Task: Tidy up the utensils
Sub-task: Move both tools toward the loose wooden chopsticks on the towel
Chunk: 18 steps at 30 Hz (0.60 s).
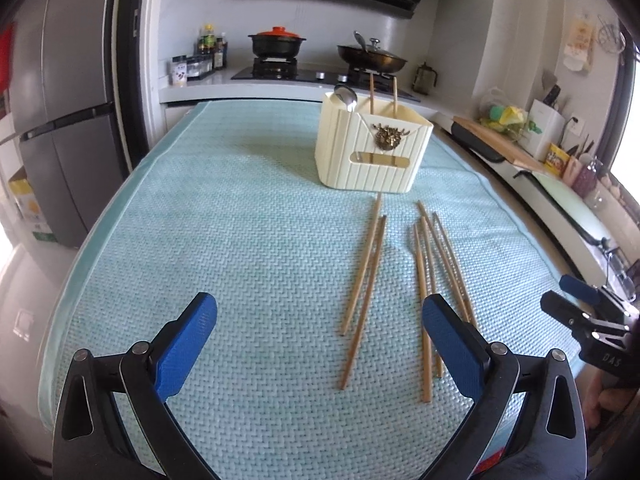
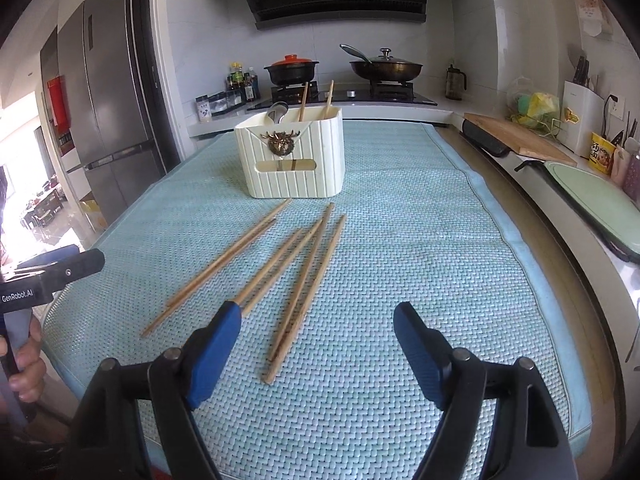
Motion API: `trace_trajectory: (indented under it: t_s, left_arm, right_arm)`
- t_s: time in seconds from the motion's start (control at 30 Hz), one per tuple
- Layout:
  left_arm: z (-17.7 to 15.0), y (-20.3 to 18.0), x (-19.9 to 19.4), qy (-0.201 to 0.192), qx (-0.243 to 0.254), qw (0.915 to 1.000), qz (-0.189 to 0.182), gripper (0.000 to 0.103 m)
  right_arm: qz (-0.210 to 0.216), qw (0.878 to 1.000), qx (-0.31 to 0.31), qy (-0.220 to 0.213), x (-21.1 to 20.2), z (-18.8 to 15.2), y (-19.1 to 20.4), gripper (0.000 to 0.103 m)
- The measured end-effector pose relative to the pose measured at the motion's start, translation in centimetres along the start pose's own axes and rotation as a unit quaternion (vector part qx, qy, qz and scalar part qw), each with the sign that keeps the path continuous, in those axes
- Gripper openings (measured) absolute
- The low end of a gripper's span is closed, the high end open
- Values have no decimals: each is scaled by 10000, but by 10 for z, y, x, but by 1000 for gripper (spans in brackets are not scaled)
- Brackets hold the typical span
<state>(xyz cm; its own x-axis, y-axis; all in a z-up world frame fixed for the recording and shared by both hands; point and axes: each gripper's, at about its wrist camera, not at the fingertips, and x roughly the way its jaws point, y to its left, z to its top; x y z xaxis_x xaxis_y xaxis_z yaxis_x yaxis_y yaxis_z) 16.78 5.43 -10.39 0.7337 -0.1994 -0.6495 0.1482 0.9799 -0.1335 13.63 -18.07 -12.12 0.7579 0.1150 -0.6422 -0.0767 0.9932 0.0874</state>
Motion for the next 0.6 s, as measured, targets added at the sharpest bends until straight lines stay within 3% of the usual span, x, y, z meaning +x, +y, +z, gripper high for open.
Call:
trace_trajectory:
  t_s: [0.1,0.43,0.6]
  left_arm:
    - [-3,6,5,77,72,9998,169,102]
    - [-2,20,27,447,-125,9989,-93,102]
    - [5,16,38,513,-5,9986,-94,102]
  right_arm:
    - [78,9999,114,94,5,-4,-4,80]
    - [69,9992,263,308,21,-1,-8,79]
    - [172,9977,443,481,27,-3,-18,54]
